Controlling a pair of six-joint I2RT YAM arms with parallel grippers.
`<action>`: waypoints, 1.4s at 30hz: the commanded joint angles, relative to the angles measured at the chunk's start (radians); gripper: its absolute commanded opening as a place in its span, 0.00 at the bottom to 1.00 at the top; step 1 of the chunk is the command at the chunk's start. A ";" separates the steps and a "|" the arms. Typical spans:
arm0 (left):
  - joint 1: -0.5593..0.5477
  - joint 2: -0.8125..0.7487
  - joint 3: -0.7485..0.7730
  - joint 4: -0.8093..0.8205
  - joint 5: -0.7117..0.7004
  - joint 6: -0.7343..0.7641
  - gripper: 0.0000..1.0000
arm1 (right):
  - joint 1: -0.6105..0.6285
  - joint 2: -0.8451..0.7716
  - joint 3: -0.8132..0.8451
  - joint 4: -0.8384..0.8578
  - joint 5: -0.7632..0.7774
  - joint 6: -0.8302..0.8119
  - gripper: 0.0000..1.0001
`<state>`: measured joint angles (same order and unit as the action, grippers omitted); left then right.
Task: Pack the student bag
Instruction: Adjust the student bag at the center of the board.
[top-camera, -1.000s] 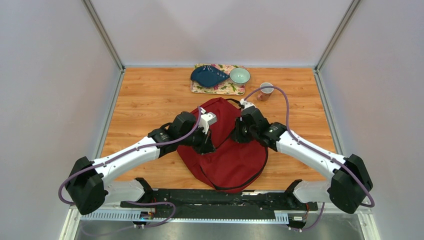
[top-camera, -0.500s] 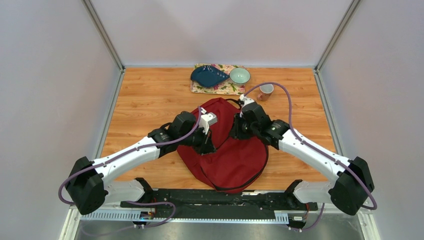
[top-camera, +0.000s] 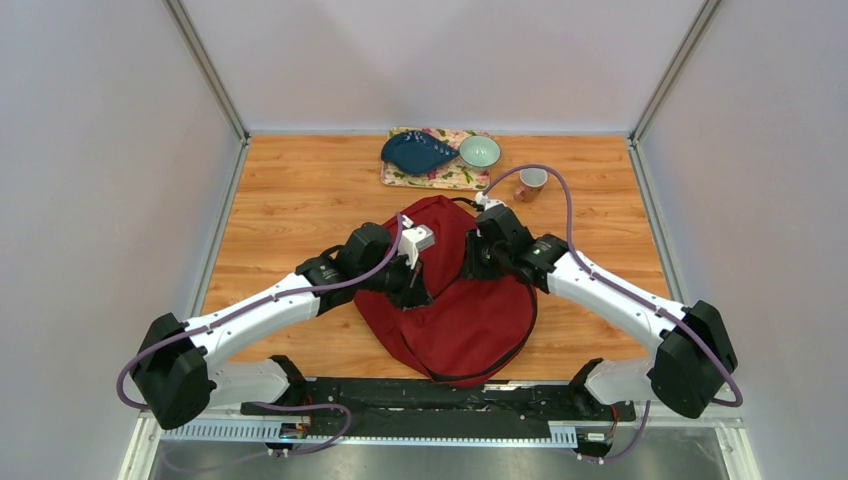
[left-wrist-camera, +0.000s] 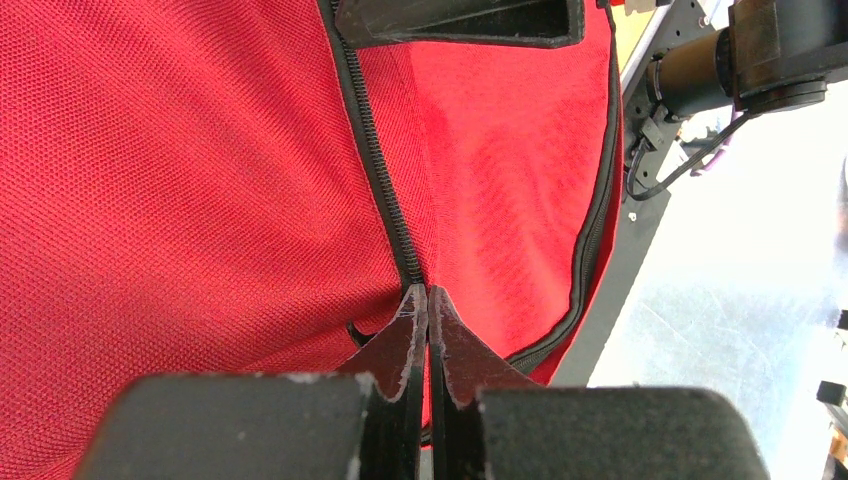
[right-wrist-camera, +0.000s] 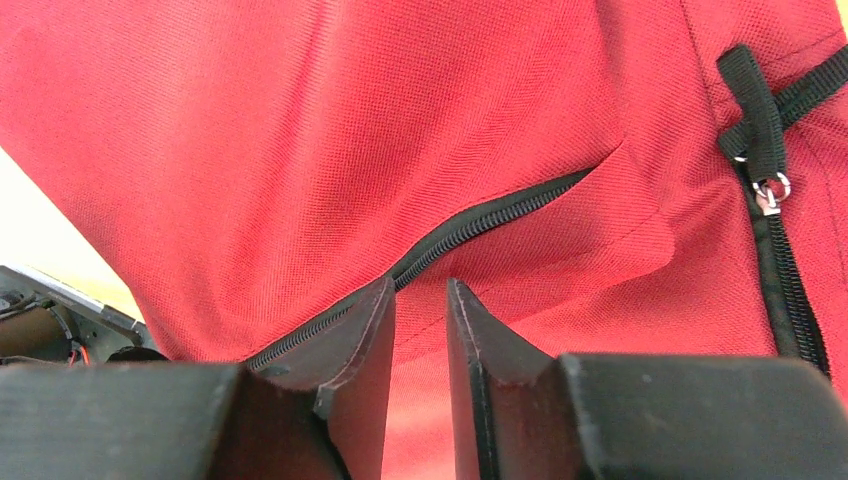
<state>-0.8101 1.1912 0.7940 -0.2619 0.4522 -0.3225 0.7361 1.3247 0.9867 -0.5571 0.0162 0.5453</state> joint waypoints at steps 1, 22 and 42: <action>-0.011 -0.024 0.040 0.038 0.071 0.011 0.04 | -0.001 -0.019 0.024 0.019 0.050 0.022 0.29; -0.009 -0.027 0.033 0.056 0.082 0.005 0.04 | -0.003 0.062 0.012 0.229 -0.001 0.028 0.31; -0.009 -0.058 0.013 0.055 0.043 0.010 0.04 | -0.001 0.039 -0.037 0.004 0.160 -0.077 0.26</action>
<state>-0.8112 1.1702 0.7940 -0.2459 0.4656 -0.3229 0.7380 1.4372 0.9623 -0.4179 0.0719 0.5381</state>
